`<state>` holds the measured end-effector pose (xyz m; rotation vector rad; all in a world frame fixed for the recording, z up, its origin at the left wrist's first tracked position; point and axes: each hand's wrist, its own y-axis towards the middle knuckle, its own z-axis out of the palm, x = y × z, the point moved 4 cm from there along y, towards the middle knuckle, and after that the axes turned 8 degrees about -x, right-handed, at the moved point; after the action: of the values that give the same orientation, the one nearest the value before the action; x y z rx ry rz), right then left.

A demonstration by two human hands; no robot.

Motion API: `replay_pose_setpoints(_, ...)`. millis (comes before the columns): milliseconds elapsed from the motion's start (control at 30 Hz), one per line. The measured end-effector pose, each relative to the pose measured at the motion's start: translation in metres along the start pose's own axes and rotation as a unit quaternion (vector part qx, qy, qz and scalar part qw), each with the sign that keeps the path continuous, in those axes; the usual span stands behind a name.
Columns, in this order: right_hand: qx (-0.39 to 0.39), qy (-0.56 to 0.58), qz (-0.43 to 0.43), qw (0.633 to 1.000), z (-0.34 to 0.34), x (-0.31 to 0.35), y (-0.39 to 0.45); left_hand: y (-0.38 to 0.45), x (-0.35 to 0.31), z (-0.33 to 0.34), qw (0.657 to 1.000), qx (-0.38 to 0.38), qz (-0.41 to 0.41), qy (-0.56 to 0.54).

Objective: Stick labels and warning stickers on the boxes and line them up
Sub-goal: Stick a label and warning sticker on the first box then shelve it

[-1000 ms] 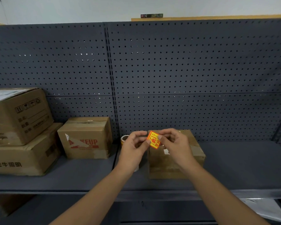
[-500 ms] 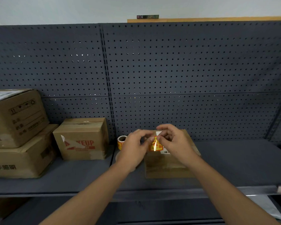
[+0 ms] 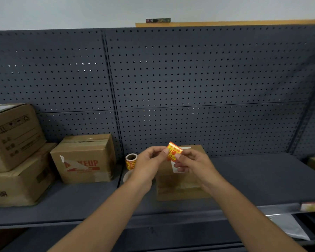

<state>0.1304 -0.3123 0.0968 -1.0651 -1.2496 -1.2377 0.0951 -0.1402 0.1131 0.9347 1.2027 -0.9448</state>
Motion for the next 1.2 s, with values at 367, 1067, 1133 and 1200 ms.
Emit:
replay_pose_setpoints(367,-0.069,-0.053,-0.097,0.992,-0.015,0.016,-0.004,-0.003,0.0,0.003,0.995,-0.016,0.071,0.063)
replay_pose_setpoints(1067,-0.066,-0.158,-0.108,0.979,-0.076,0.033,0.0,0.001,0.005,0.064,0.972,0.018,0.116,0.205)
replay_pose_setpoints(1133,-0.083,-0.173,-0.11,0.975,-0.084,0.032,0.003,0.003,0.005,0.075,0.966,0.025,0.121,0.228)
replay_pose_setpoints(1200,-0.091,-0.191,-0.107,0.971,-0.093,0.029,0.007,0.007,0.007,0.086,0.96,0.034,0.122,0.249)
